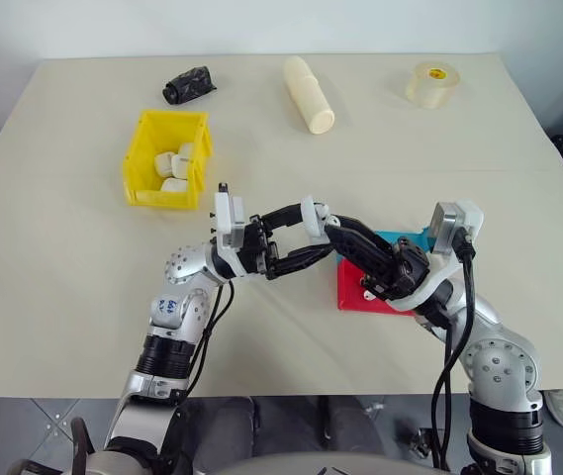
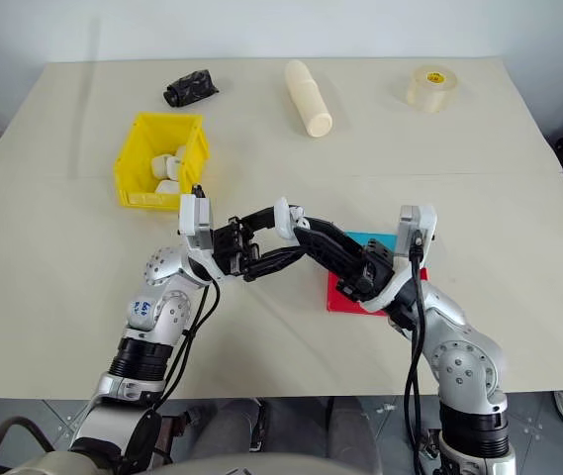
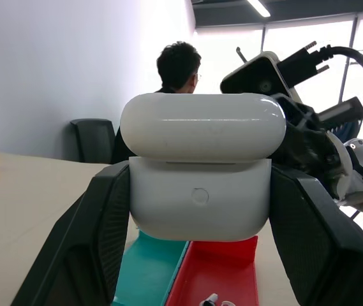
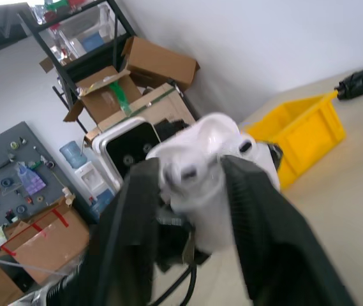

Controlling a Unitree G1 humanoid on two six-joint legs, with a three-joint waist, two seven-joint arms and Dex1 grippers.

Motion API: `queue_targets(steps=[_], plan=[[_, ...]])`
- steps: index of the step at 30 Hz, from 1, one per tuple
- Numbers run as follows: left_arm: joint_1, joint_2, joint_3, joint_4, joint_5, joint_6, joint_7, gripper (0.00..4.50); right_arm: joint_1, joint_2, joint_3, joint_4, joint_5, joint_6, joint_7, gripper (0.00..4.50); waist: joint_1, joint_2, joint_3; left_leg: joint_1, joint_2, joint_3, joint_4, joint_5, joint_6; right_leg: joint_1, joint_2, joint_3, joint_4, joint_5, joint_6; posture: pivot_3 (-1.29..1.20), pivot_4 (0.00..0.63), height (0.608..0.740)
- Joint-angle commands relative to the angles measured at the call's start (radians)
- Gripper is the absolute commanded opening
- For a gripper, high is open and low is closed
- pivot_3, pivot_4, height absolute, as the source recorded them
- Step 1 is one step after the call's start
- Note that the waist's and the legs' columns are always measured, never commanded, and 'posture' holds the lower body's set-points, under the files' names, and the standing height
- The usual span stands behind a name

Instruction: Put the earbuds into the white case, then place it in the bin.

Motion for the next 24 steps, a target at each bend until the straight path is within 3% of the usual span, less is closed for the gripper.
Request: queue_targets(steps=[1,4,9,12,15,21,24], plan=[[-0.019,-0.016,-0.003,-0.068,-0.032,-0.003,0.0,2.8,0.009,-0.016,0.034,-0.009,-0.025,-0.004,0.021,2.8,-0.001,0.0,0.0,0.0,0.0,0.0,0.0,0.0,0.0,0.0,0.0,0.0,0.0,0.0,0.0,0.0,0.15,0.74],[-0.013,-0.002,0.002,-0.08,-0.035,0.009,-0.006,2.8,0.002,-0.05,0.006,-0.014,-0.036,-0.017,0.033,3.79,0.0,0.0,0.0,0.0,0.0,0.0,0.0,0.0,0.0,0.0,0.0,0.0,0.0,0.0,0.0,0.0,0.15,0.74],[0.006,0.109,0.001,-0.098,0.025,0.036,-0.024,2.8,-0.008,-0.159,-0.078,-0.004,-0.037,-0.024,0.058,3.79,0.001,0.0,0.0,0.0,0.0,0.0,0.0,0.0,0.0,0.0,0.0,0.0,-0.003,0.0,0.0,0.0,0.15,0.74],[0.008,0.236,-0.034,-0.088,0.12,0.011,-0.071,2.8,-0.009,-0.246,-0.091,-0.009,-0.06,-0.005,0.089,3.17,-0.001,0.0,0.0,0.001,0.0,0.0,-0.001,0.0,0.0,0.0,0.0,0.0,-0.003,0.0,0.0,0.0,0.15,0.74],[-0.011,0.339,-0.079,-0.074,0.251,0.003,-0.05,2.8,-0.013,-0.332,-0.049,-0.027,-0.133,-0.023,0.159,2.14,0.001,0.0,0.0,0.001,0.0,0.001,-0.002,0.0,0.0,0.0,0.0,0.0,-0.004,0.0,0.0,0.0,0.15,0.74],[-0.062,0.399,-0.181,-0.102,0.381,0.039,-0.047,2.8,-0.126,-0.373,0.103,-0.036,-0.274,-0.026,0.186,0.06,0.003,0.0,0.0,0.001,0.0,0.001,-0.001,0.0,0.001,0.0,0.0,0.0,-0.004,0.0,0.0,0.0,0.15,0.74],[-0.08,0.379,-0.209,-0.133,0.386,0.097,-0.037,2.8,-0.195,-0.347,0.174,-0.025,-0.325,-0.013,0.167,0.02,0.003,0.0,0.0,0.0,0.0,0.0,-0.001,0.0,0.0,0.0,0.0,0.0,-0.003,0.0,0.0,0.0,0.15,0.74]])
